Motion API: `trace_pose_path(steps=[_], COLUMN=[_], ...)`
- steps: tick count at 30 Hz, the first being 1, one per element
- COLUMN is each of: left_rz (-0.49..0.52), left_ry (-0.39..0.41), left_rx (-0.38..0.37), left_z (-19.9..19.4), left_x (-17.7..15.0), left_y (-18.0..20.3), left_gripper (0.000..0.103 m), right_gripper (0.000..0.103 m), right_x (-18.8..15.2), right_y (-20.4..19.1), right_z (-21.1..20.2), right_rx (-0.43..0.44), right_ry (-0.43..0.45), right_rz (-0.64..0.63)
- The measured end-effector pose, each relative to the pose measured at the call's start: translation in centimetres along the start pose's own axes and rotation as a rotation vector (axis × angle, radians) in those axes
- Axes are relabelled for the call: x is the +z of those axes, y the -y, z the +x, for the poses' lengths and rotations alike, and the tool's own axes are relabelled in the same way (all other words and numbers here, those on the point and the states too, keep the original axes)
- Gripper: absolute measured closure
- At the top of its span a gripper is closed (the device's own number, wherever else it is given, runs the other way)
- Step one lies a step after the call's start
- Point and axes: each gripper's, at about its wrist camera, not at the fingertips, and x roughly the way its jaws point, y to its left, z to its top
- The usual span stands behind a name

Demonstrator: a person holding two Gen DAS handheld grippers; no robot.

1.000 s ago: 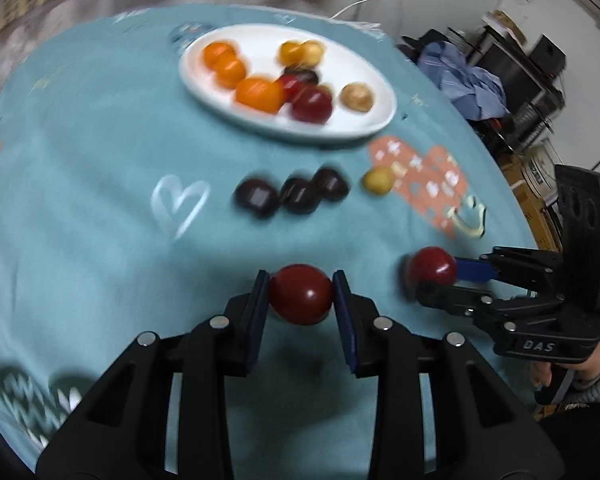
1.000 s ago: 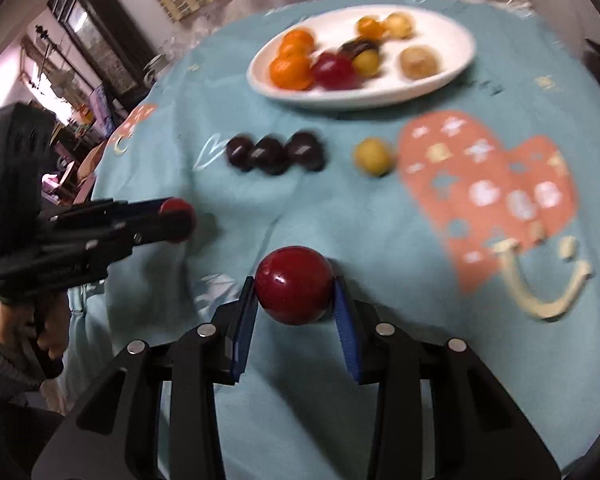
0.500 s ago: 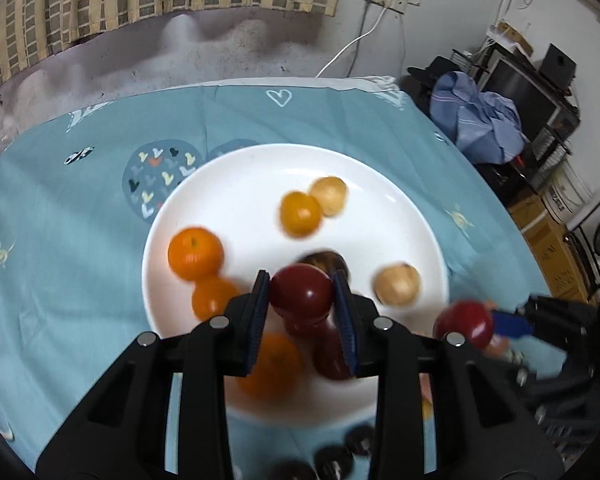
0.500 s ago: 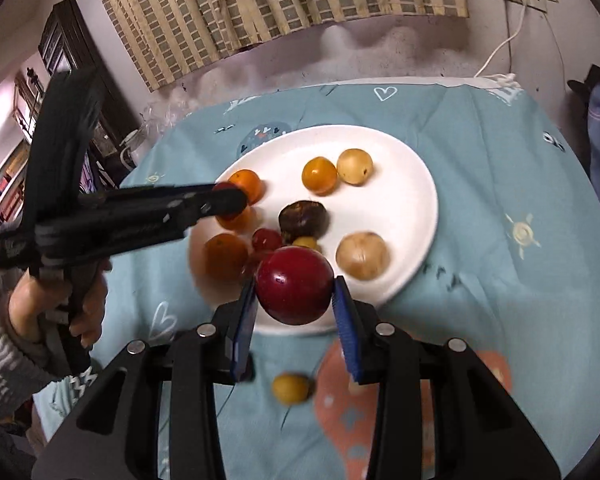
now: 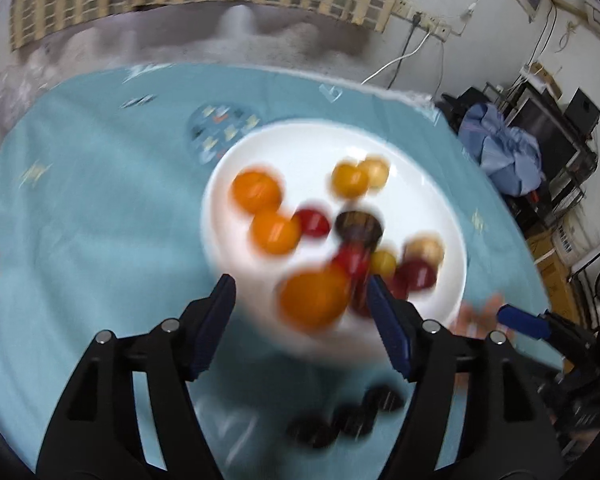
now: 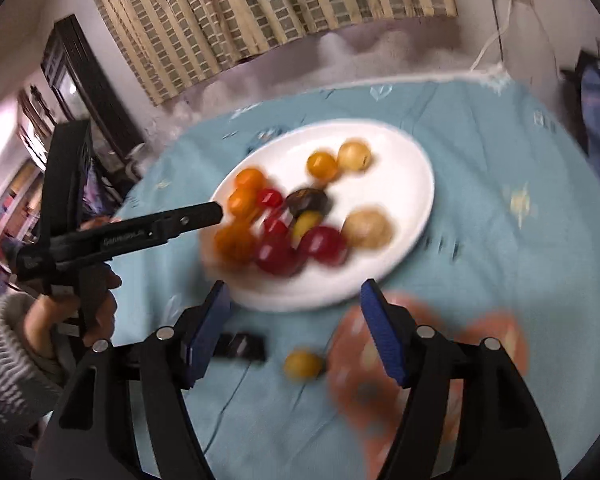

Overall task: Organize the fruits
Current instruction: 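Carry both red plums over the plate and open both tools, then grasp a dark plum with the left tool while the right tool grasps a small yellow fruit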

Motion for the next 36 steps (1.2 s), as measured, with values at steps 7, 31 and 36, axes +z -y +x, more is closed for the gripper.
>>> trace_pose_path(steps=[7, 31, 36], left_rz=[-0.026, 0.020, 0.000], left_ry=[-0.083, -0.072, -0.041], left_rx=[0.038, 0.162, 0.093], left_z=[-2.6, -2.9, -4.1], left_x=[-7.1, -7.8, -7.8], left_y=[-1.0, -3.6, -3.3], left_gripper=[0.030, 0.017, 0.020], right_gripper=[0.035, 0.033, 0.033], right_x=[-6.7, -7.9, -7.5], right_y=[0.0, -0.2, -0.7], right_z=[-1.9, -4.6, -4.0], right_rx=[0.004, -0.038, -0.021], right_ry=[-0.141, -0.131, -0.141], right_rz=[0.091, 0.126, 0.100])
